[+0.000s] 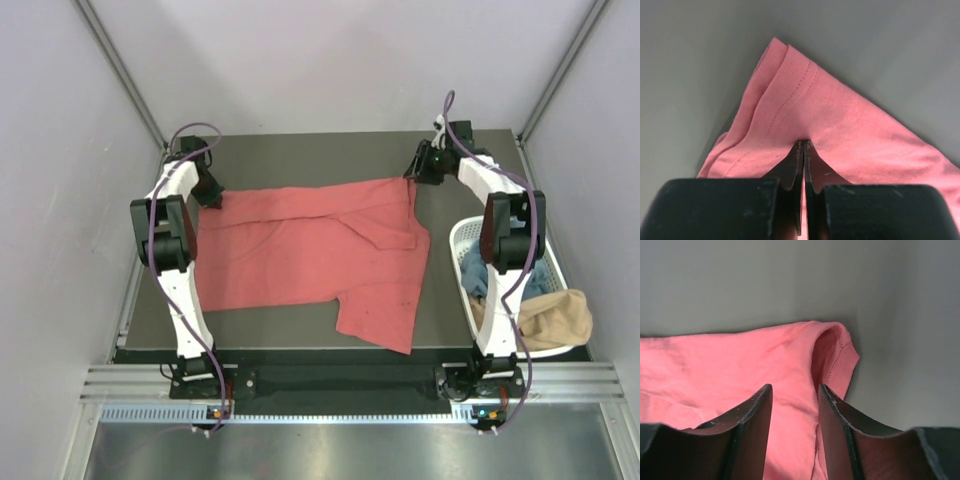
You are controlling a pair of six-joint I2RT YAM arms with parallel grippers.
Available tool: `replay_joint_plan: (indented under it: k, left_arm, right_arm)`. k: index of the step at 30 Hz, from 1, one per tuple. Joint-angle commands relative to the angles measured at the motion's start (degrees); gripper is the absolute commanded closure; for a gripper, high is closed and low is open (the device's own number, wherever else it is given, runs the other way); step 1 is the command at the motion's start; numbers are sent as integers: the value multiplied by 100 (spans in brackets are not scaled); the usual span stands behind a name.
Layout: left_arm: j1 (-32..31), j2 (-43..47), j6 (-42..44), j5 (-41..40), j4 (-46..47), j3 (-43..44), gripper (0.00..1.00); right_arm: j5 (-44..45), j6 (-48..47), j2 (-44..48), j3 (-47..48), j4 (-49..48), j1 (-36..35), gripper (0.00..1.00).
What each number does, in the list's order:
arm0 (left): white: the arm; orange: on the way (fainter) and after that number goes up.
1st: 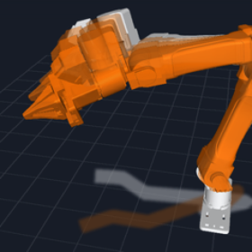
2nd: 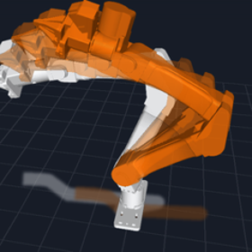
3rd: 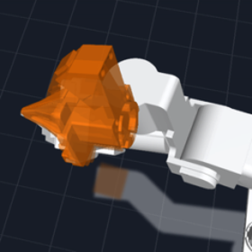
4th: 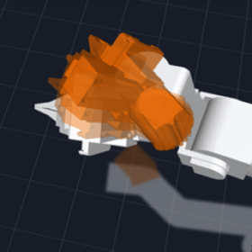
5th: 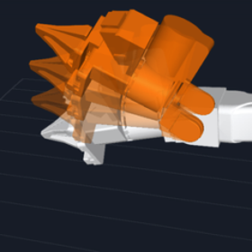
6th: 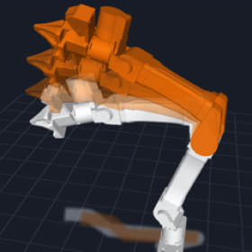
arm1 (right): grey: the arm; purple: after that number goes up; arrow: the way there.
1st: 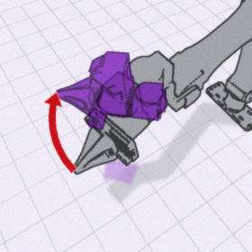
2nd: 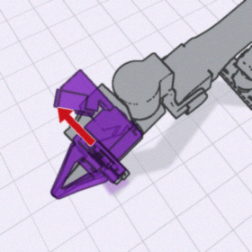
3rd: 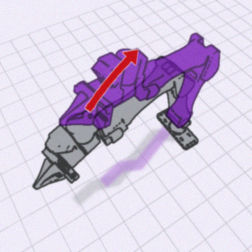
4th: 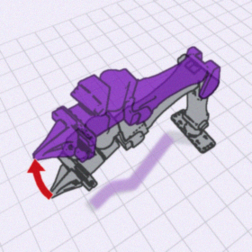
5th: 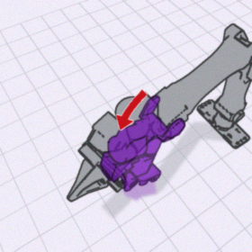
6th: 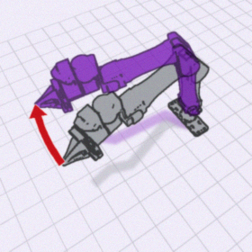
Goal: Fold and stack the t-shirts
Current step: Fold the tshirt
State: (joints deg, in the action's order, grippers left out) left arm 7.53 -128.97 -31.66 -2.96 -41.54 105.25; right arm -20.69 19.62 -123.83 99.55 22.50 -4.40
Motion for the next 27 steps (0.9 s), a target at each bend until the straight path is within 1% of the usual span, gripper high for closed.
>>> replay_joint_plan:
  k: [1,5,7,15,17,18,20,21,27]
  left_arm:
    - [108,-111,-121,155,243,162,98]
    - [143,-181,-139,208,296,171,99]
    - [152,-225,-139,200,287,171,100]
    - [223,-313,-139,182,234,118,100]
    - [258,-348,-147,156,217,118,100]
    - [266,-340,-147,156,208,110,100]
    - [293,-366,-147,138,208,92,100]
    - [302,-366,-139,147,208,75,100]
    - [425,-419,-104,173,208,66,100]
  right_arm:
    - [-163,-54,-255,241,-343,-96,58]
    - [-155,-54,-378,302,-448,-122,59]
    - [-120,-28,-466,372,-475,-122,61]
    - [-67,165,-818,767,-598,-122,73]
    - [-6,200,-871,864,-554,-122,78]
    - [90,227,-880,925,-528,-122,85]
    - [231,262,-862,944,-484,-113,95]
    - [475,279,-819,944,-449,-105,100]
    - [1268,279,-704,812,-212,-61,100]
